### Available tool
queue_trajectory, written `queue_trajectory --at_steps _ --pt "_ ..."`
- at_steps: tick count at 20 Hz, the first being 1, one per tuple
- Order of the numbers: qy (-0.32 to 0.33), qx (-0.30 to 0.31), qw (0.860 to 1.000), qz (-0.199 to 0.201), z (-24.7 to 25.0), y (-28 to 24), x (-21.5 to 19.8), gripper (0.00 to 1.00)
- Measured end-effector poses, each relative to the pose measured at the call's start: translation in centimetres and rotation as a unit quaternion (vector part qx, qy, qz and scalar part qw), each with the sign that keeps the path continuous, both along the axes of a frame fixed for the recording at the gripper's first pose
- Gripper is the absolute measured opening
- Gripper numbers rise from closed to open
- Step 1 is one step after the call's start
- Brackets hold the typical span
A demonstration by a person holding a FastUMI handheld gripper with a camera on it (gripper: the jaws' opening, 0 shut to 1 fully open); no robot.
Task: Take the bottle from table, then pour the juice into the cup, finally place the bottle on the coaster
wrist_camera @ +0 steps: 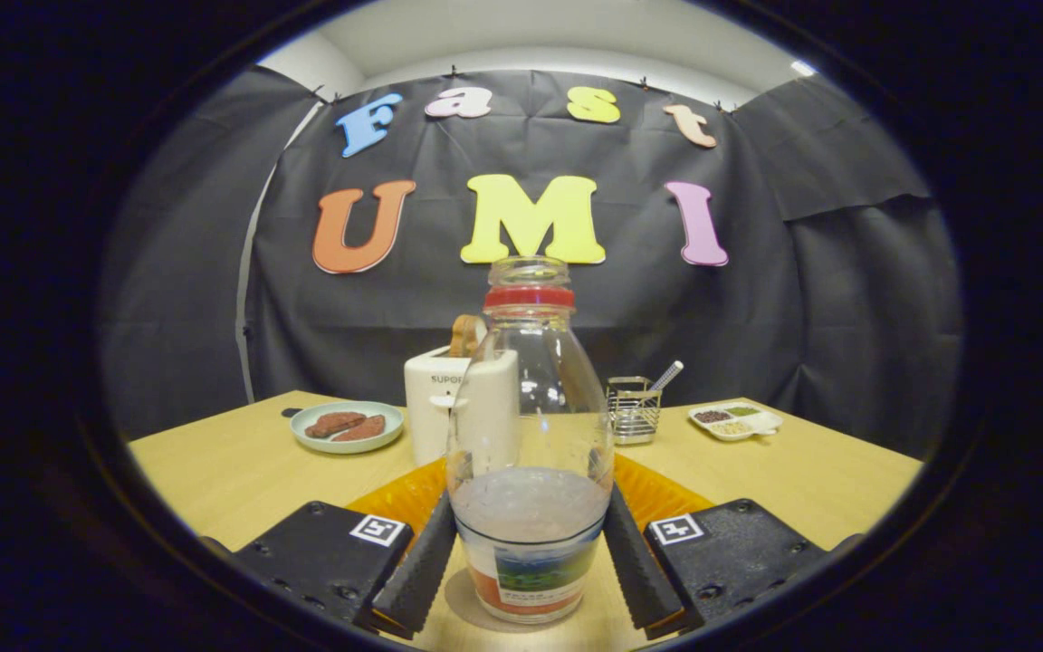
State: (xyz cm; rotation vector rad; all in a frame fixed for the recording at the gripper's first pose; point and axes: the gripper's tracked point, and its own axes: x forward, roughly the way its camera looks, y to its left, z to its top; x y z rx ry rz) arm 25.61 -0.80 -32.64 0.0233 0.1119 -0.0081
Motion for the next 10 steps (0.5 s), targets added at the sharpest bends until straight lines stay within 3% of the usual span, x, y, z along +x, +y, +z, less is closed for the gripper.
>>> queue_trajectory --at_steps 10 --pt "0.011 -0.027 1.000 0.003 -1.2 1.1 0.0 0.84"
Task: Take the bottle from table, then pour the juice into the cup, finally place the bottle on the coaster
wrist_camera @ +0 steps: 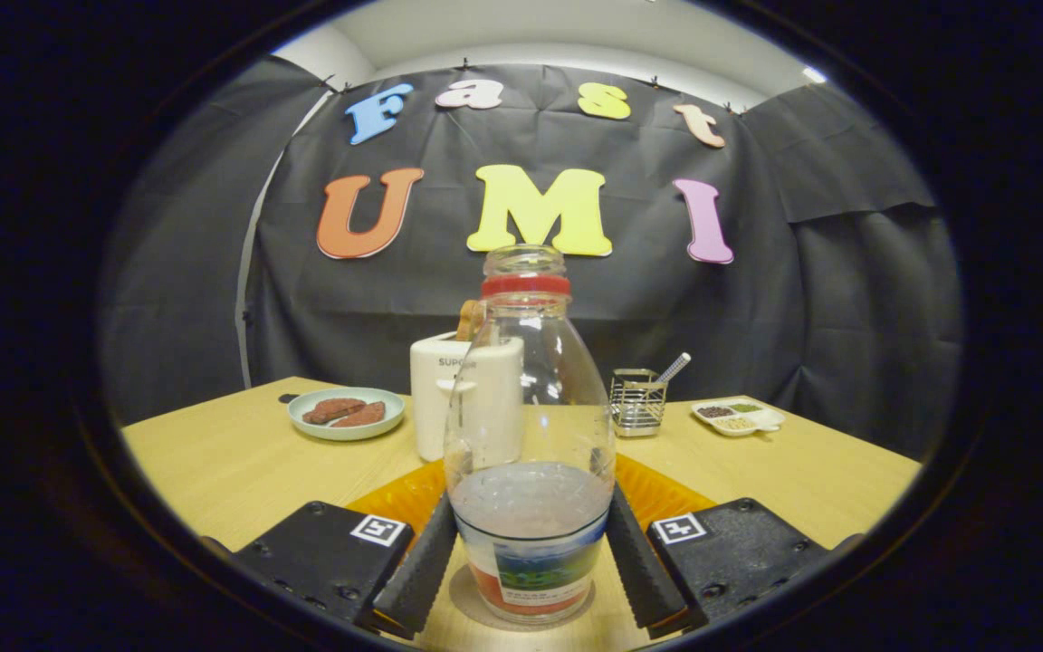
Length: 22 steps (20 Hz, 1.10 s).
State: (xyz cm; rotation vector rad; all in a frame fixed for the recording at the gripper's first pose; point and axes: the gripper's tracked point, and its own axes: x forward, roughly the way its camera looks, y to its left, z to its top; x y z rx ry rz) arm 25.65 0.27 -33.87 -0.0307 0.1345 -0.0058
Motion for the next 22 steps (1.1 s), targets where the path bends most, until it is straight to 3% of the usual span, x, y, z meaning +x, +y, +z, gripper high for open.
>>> queue_trajectory --at_steps 2,7,15,22 --pt "-0.003 -0.008 1.000 -0.002 0.4 0.0 -0.1 0.85" --pt "-0.010 -0.009 1.000 -0.005 1.4 -0.1 -0.5 1.00" --pt "-0.017 -0.016 1.000 -0.002 4.3 -0.2 -2.1 1.00" --pt "-0.043 0.021 0.999 -0.013 9.8 -1.1 -5.5 1.00"
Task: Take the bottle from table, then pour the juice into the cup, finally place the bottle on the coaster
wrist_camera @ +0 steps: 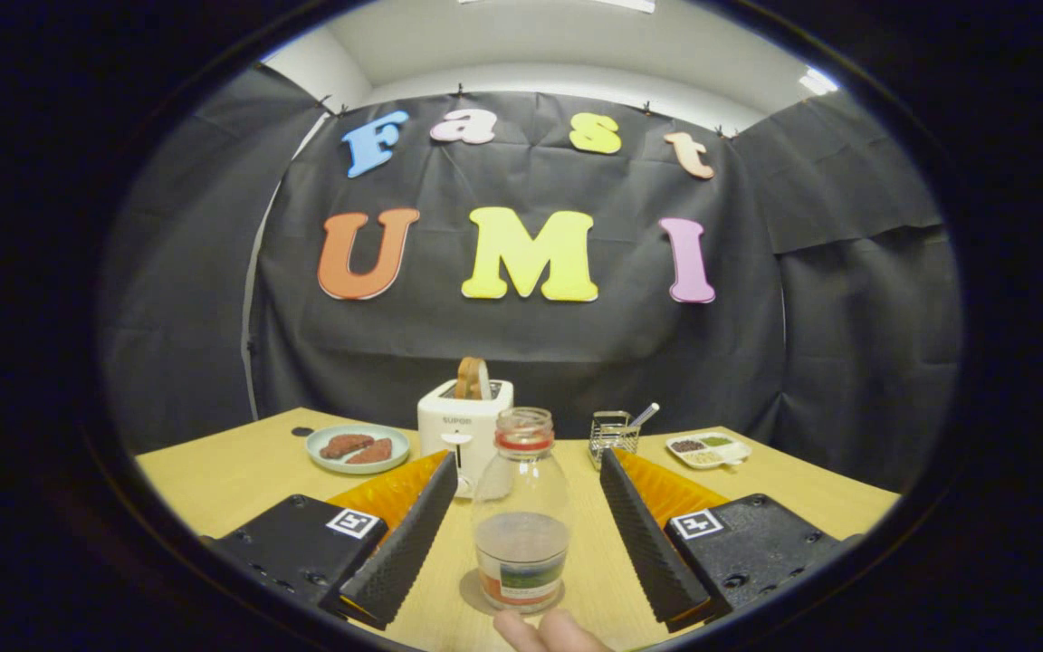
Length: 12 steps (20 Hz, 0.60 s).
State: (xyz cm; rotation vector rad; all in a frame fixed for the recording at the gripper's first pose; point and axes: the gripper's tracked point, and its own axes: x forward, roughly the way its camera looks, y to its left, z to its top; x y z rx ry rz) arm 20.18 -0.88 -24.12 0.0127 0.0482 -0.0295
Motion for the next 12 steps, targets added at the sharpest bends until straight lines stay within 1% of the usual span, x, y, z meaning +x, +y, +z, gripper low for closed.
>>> queue_trajectory --at_steps 2,7,12 --pt "-0.005 0.001 1.000 0.002 1.7 0.0 -1.3 1.00" --pt "-0.009 -0.019 1.000 0.008 5.6 -0.1 -5.2 1.00" --pt "-0.012 -0.011 1.000 -0.003 9.8 -1.1 -10.0 1.00"
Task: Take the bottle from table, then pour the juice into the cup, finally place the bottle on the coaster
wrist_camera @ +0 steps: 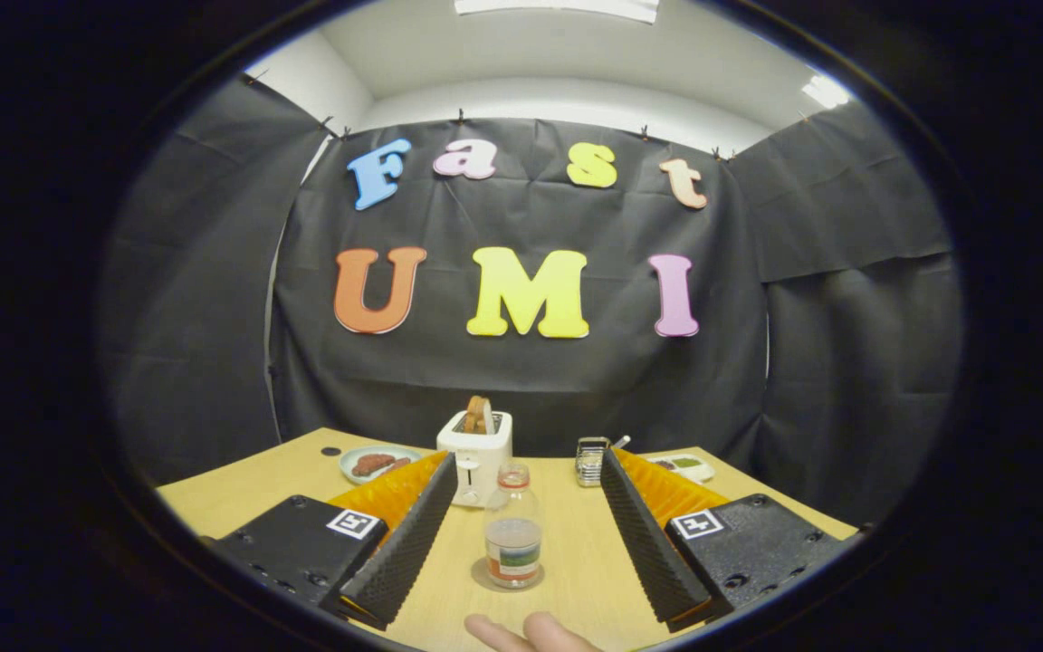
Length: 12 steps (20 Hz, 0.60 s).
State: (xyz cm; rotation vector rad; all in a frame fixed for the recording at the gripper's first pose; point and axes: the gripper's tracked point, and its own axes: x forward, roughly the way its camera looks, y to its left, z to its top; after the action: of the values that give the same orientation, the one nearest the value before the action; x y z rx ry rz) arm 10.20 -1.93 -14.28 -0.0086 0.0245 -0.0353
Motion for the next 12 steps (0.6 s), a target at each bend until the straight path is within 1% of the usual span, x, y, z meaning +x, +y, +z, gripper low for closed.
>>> queue_trajectory --at_steps 3,5,7,12 --pt "-0.016 -0.007 1.000 -0.002 3.0 -0.3 -2.9 1.00" --pt "-0.016 -0.018 1.000 -0.009 4.0 -1.0 -4.8 1.00" --pt "-0.011 -0.022 1.000 -0.012 4.7 -1.5 -7.2 1.00" --pt "-0.001 -0.025 1.000 -0.017 5.3 -2.1 -10.8 1.00"
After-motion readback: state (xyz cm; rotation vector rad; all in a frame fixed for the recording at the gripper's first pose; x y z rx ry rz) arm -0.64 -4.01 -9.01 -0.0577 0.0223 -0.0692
